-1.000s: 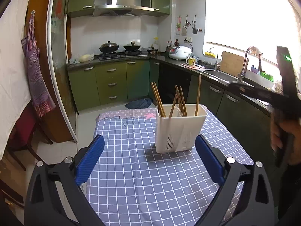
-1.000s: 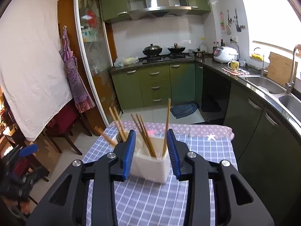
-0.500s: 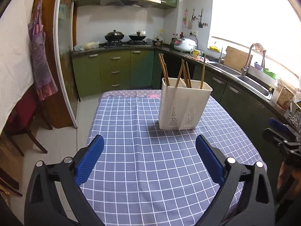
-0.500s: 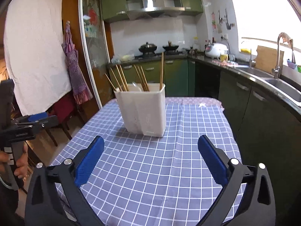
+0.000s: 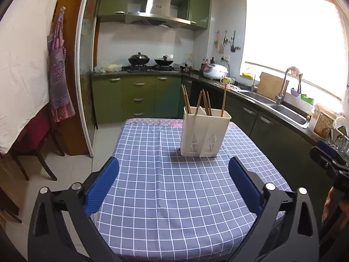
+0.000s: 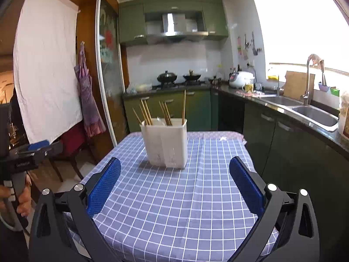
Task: Organize utensils
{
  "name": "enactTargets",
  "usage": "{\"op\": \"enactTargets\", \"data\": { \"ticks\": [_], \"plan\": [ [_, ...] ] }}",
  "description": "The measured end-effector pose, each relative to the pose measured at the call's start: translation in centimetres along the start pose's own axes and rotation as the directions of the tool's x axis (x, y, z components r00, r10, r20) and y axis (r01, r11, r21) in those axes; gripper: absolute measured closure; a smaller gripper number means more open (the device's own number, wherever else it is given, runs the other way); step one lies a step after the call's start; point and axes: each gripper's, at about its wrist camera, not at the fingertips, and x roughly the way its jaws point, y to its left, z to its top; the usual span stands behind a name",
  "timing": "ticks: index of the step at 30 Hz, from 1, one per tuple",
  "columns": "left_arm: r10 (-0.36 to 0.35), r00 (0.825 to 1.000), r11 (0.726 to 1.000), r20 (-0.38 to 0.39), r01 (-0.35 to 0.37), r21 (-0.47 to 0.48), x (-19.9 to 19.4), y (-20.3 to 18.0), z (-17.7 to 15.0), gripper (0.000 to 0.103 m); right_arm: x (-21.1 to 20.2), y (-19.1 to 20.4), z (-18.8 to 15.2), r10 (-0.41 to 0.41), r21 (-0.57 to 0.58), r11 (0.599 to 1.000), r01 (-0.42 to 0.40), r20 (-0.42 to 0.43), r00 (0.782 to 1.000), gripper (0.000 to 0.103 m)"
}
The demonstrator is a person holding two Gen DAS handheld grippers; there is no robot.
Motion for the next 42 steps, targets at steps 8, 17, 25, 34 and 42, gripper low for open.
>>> {"op": "enactTargets", "data": {
  "ticks": [8,17,25,34,42],
  "plan": [
    [0.007,1.0,1.0,-0.001,-0.007,0.028,-0.7,-0.4,0.2,0.007,-1.0,0.6,0.4,-0.036,-0.019,0.999,0.037,0.035,0.999,0.005],
    [-0.01,1.0,1.0,-0.017,0.01,-0.004,-0.8,-0.2,-0.3,0.007,-0.8,1.1,0.2,-0.038,-0.036,0.999,0.038,0.015,0.999,0.005],
    [0.003,1.0,1.0,-0.005,-0.003,0.015,-1.4,-0.7,-0.3,0.007,-0.5,1.4,0.2,-0.025,-0.039,0.999,0.025,0.005,1.0,0.005],
    [-0.001,1.0,1.0,0.0,0.001,0.019,-1.8,-0.7,-0.2,0.007,-0.5,1.7,0.1,-0.019,-0.047,0.999,0.02,0.008,1.0,0.005],
    [-0.003,1.0,1.0,-0.002,0.003,0.022,-1.8,-0.9,-0.2,0.007,-0.5,1.7,0.1,-0.016,-0.048,0.999,0.016,0.005,1.0,0.005]
  ]
}}
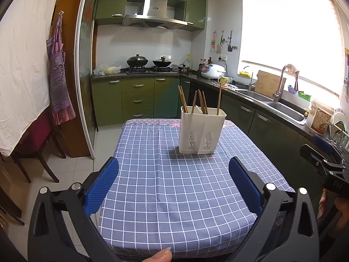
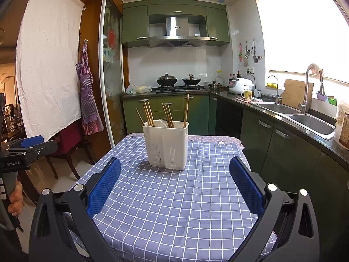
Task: Organize utensils
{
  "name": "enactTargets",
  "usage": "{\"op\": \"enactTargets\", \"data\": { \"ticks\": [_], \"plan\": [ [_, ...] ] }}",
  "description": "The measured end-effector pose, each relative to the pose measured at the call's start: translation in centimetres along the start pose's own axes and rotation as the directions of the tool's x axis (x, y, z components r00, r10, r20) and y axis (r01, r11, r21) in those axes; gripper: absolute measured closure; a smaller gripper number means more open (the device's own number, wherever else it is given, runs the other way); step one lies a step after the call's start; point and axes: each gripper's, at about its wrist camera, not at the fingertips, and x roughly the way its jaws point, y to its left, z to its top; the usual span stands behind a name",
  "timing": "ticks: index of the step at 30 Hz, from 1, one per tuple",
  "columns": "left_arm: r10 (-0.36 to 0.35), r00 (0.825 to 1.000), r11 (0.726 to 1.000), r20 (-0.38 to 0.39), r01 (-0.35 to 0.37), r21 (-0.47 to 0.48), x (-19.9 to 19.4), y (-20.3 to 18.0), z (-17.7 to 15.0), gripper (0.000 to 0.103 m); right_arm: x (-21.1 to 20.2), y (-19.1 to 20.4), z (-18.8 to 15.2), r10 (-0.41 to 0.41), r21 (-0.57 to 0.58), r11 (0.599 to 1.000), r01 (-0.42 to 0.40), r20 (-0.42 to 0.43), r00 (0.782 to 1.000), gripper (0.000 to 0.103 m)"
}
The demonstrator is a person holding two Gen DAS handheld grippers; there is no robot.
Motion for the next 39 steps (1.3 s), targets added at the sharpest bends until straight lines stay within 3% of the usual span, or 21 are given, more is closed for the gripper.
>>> {"op": "enactTargets", "data": {
  "ticks": [39],
  "plan": [
    [-0.002,1.0,1.0,-0.003,0.002,0.013,0.03,-0.57,-0.21,0.007,0.14,-0.27,-0.05,0.017,0.004,1.0,-0.016,-0.005,1.0,0.005]
  ]
}}
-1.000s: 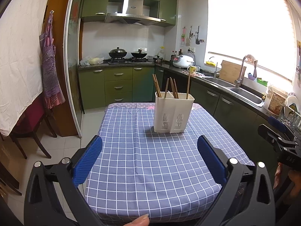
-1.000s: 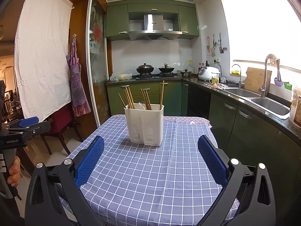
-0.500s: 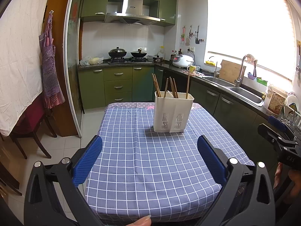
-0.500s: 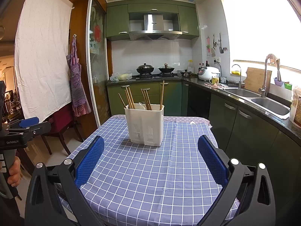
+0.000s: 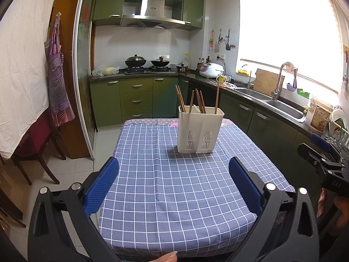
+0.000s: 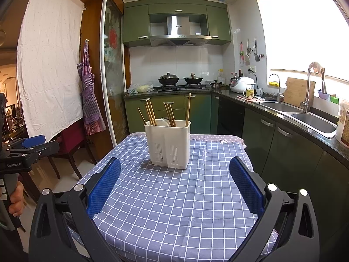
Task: Organize utensils
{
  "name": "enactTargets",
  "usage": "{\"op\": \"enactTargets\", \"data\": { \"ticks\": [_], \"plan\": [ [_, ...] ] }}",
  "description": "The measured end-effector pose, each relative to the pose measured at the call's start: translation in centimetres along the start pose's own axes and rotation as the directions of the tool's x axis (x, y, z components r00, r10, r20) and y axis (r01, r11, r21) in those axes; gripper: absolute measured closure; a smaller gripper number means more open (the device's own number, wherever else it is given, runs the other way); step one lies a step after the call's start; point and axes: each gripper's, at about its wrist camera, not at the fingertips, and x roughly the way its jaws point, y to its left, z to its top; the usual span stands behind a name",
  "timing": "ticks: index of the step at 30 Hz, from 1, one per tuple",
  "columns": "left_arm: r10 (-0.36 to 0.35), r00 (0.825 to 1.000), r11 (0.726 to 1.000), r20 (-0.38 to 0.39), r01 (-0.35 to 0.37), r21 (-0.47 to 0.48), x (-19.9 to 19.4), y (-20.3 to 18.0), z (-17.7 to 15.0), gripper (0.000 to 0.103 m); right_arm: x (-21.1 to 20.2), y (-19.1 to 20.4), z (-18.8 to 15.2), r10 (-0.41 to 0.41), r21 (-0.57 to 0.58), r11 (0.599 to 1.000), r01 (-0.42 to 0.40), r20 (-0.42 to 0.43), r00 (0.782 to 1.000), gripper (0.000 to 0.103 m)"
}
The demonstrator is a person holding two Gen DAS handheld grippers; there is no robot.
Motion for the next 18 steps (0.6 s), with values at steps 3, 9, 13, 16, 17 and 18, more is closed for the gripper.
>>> {"op": "enactTargets", "data": {
  "ticks": [3,9,13,16,17,18],
  "plan": [
    [-0.001,1.0,1.0,0.0,0.001,0.001,0.0,-0.05,-0.01,0.007,0.0,0.0,-0.01,0.0,0.0,1.0,0.0,0.0,1.0,0.005],
    [-0.005,1.0,1.0,-0.002,0.005,0.0,0.01,-0.17,-0.07,0.007,0.02,-0.01,0.0,0.0,-0.001,1.0,0.0,-0.001,1.0,0.005],
    [-0.001,1.0,1.0,-0.001,0.001,0.003,0.0,-0.21,-0.1,0.007,0.05,-0.03,-0.04,-0.001,-0.001,1.0,0.001,-0.002,1.0,0.005],
    [-0.002,1.0,1.0,-0.002,0.002,0.006,0.04,-0.12,-0.1,0.007,0.14,-0.13,-0.18,-0.001,0.0,1.0,0.001,-0.004,1.0,0.005],
    [-0.002,1.0,1.0,-0.003,0.002,0.005,0.09,-0.12,-0.1,0.007,0.15,-0.12,-0.18,-0.001,-0.002,1.0,0.001,-0.004,1.0,0.005],
    [-0.004,1.0,1.0,-0.004,0.004,0.006,0.1,-0.13,-0.12,0.007,0.13,-0.1,-0.15,-0.002,0.0,1.0,0.002,-0.003,1.0,0.005]
  ]
}}
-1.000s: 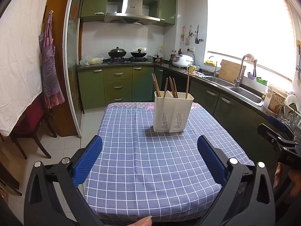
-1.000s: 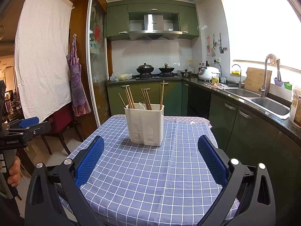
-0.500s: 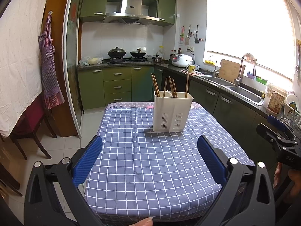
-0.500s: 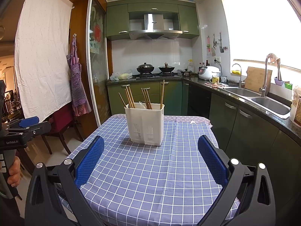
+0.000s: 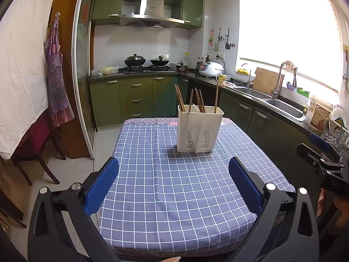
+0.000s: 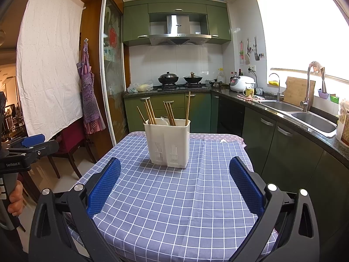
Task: Organize utensils
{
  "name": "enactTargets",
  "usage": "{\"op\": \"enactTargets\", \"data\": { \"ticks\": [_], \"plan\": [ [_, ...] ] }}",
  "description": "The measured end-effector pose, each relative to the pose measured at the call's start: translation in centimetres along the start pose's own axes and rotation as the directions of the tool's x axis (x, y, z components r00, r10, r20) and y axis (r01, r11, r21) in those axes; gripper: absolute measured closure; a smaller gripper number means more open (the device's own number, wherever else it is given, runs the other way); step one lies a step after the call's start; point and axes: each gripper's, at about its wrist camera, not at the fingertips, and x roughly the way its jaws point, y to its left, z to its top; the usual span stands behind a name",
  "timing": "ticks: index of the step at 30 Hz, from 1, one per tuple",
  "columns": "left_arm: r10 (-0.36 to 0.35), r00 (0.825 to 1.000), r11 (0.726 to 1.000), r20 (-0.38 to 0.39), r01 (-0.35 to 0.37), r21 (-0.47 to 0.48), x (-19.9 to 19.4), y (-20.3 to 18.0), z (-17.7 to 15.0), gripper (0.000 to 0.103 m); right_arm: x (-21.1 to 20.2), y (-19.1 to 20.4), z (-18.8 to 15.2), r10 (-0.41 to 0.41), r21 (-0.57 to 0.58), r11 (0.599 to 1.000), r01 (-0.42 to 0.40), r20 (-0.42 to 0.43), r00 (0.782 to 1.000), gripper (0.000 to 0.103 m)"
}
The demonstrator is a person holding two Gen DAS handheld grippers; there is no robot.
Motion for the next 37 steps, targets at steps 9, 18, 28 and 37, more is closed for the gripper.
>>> {"op": "enactTargets", "data": {
  "ticks": [9,18,28,37],
  "plan": [
    [-0.012,1.0,1.0,-0.007,0.012,0.001,0.0,0.2,0.0,0.007,0.0,0.0,-0.1,0.001,0.0,1.0,-0.001,-0.002,1.0,0.005],
    [-0.004,1.0,1.0,-0.013,0.005,0.018,0.2,0.0,0.2,0.007,0.1,0.0,-0.2,0.0,-0.002,1.0,0.0,-0.002,1.0,0.005],
    [0.022,1.0,0.999,0.005,-0.022,0.038,0.1,0.0,0.4,0.007,0.2,-0.2,-0.6,0.002,-0.003,1.0,-0.002,-0.006,1.0,0.005],
    [0.023,0.999,0.999,-0.04,-0.022,0.036,1.8,0.2,0.2,0.007,1.0,-0.7,-1.4,0.004,0.0,1.0,-0.004,-0.026,1.0,0.005]
  ]
}}
